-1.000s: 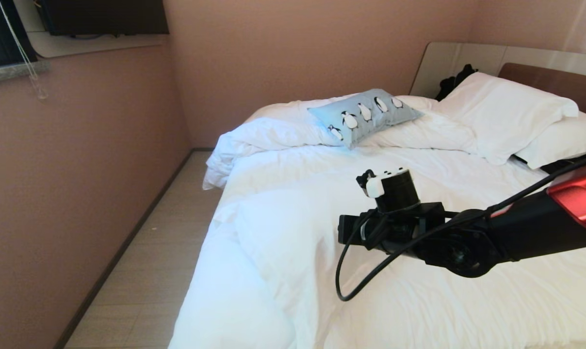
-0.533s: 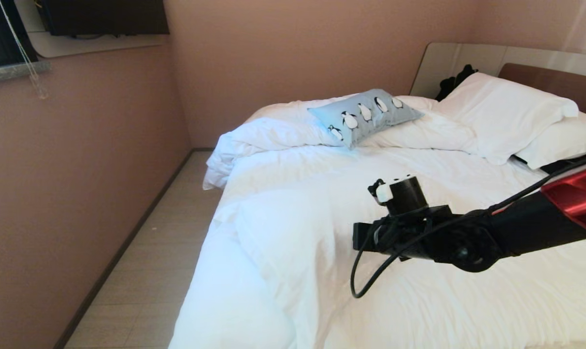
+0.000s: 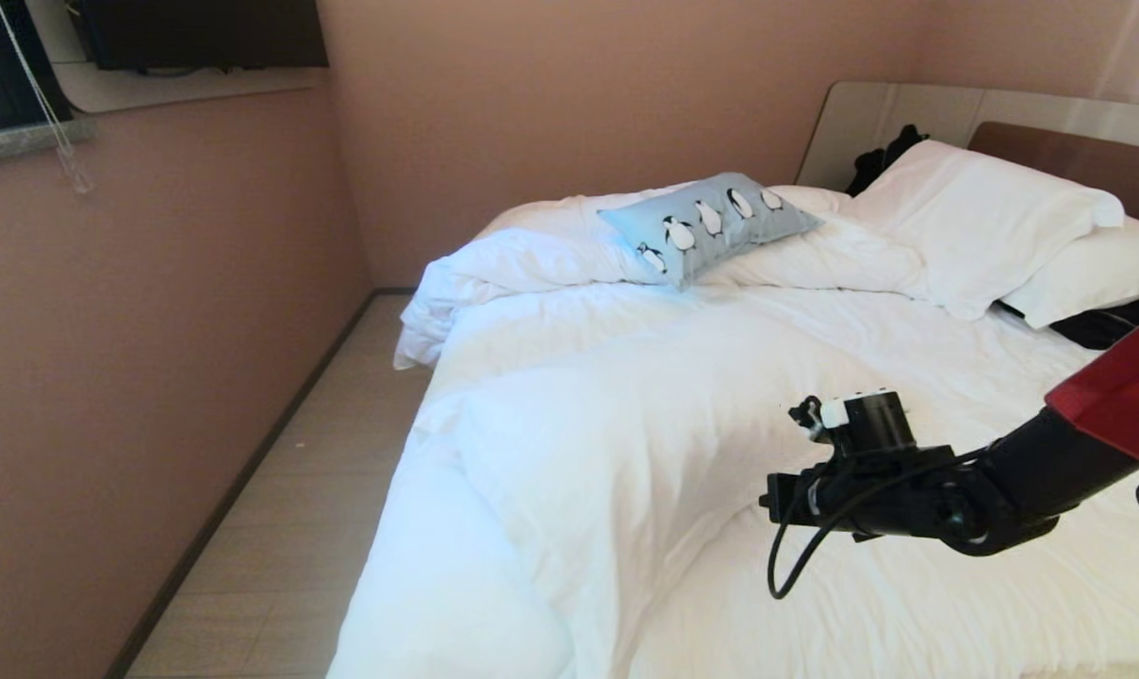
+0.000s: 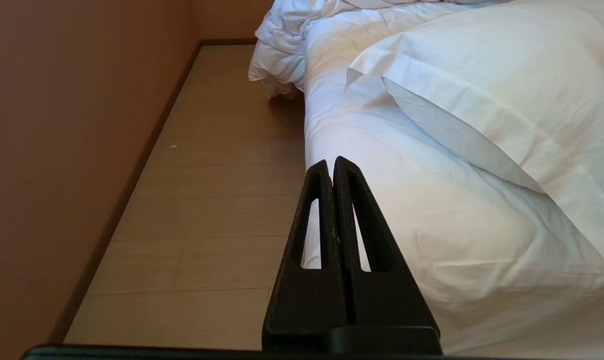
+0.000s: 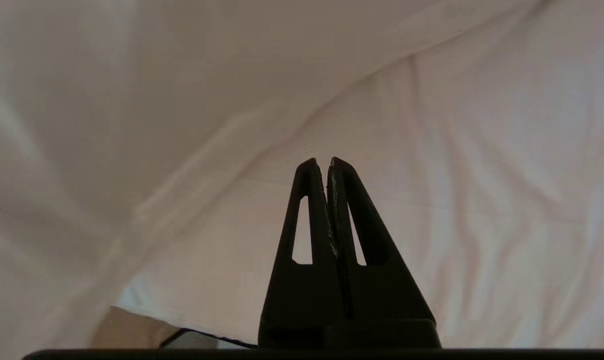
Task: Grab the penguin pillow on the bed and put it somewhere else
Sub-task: Pick up the pillow
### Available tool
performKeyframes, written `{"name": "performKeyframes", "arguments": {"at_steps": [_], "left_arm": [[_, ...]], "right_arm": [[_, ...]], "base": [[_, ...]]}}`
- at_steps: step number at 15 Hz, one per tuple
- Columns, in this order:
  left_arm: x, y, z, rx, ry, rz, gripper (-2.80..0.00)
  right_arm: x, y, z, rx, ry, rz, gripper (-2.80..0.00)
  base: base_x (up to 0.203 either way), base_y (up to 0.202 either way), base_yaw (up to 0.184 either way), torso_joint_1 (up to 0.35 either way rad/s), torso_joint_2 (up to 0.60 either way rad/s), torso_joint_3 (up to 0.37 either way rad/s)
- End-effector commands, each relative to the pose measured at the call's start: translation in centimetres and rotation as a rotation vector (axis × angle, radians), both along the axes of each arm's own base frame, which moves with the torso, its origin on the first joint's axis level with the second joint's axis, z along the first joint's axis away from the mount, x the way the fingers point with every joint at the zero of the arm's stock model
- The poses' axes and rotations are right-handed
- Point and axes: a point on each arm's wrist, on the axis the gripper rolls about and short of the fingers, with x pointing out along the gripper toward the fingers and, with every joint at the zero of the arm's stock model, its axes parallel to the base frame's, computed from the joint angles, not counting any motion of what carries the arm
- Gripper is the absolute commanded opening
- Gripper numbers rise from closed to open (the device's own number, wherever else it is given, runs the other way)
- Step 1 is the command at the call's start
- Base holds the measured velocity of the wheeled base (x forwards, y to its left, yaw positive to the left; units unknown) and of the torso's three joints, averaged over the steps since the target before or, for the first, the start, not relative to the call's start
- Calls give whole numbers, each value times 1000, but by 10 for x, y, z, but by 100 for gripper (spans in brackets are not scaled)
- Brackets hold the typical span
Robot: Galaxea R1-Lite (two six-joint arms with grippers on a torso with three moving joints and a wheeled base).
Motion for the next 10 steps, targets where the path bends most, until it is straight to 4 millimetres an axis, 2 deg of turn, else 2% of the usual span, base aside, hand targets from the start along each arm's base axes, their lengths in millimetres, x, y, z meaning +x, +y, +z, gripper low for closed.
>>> {"name": "performKeyframes", "arguments": {"at_steps": [1, 5, 6, 8, 10], "left_arm": [[0, 0, 0, 0, 2, 1, -280], [0, 0, 0, 0, 0, 1, -280], [0, 0, 0, 0, 1, 1, -280], [0, 0, 0, 0, 0, 1, -280], [0, 0, 0, 0, 0, 1, -280]], "right_arm": [[15, -8, -11, -82, -224, 119, -280], [23, -23, -36, -155, -248, 121, -280], [26, -26, -36, -158, -254, 110, 0], [30, -32, -35, -184, -266, 83, 0], [32, -34, -44, -274, -271, 61, 0]], "base": [[0, 0, 0, 0, 0, 0], [0, 0, 0, 0, 0, 0], [0, 0, 0, 0, 0, 0], [0, 0, 0, 0, 0, 0], [0, 0, 0, 0, 0, 0]]}}
